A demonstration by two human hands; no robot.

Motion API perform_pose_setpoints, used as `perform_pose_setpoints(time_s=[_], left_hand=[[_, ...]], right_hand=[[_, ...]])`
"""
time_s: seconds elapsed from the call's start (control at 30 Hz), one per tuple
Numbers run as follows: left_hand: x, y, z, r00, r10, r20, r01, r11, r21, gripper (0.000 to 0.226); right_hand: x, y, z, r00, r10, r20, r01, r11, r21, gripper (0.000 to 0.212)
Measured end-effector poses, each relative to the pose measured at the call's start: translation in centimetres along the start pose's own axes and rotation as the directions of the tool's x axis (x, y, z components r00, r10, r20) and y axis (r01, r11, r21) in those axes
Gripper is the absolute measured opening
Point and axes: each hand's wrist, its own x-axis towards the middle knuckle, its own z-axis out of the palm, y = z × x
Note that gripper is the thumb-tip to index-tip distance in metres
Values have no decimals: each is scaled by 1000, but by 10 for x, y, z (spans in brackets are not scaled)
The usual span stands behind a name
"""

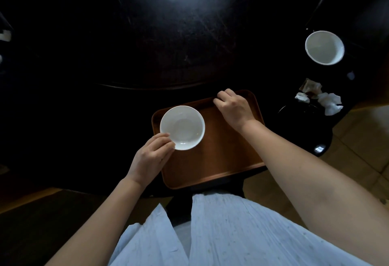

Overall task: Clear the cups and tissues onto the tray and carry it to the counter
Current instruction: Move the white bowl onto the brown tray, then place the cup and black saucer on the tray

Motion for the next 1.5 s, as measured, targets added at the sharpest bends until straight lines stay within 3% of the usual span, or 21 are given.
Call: perform_pose_setpoints(time_s=[0.13,0.3,0.5,0.73,0.9,1.17,1.37,1.5], left_hand=[[2,-1,2,1000,0,-14,0,1000,-23,26],[8,-3,6,1000,-7,-16,6,999,-53,27],[11,8,-2,999,-20,42,20,1000,-6,39],[39,70,-5,994,82,-76,-91,988,-126,31],[78,122,11,991,137,-6,-137,979,-149,27],[168,183,43,988,-31,152,28,999,19,39],[223,217,73,940,-234,250,219,972,88,53],[237,230,86,871,-341,354,332,939,88,55]], right_hand=[[-6,-2,3,1000,-8,-10,8,1000,-10,22],[-25,-5,4,1000,11,5,-11,1000,3,40],[-51,-10,-14,988,157,4,-156,985,70,39],[-118,-5,-45,939,323,-116,-308,943,129,29],[-162,33,-61,873,464,-151,-449,885,123,37],[-158,149,-84,819,558,-136,-537,828,161,21],[-123,233,-88,881,473,-6,-472,880,44,50],[-104,267,-76,918,388,85,-383,921,-63,55]])
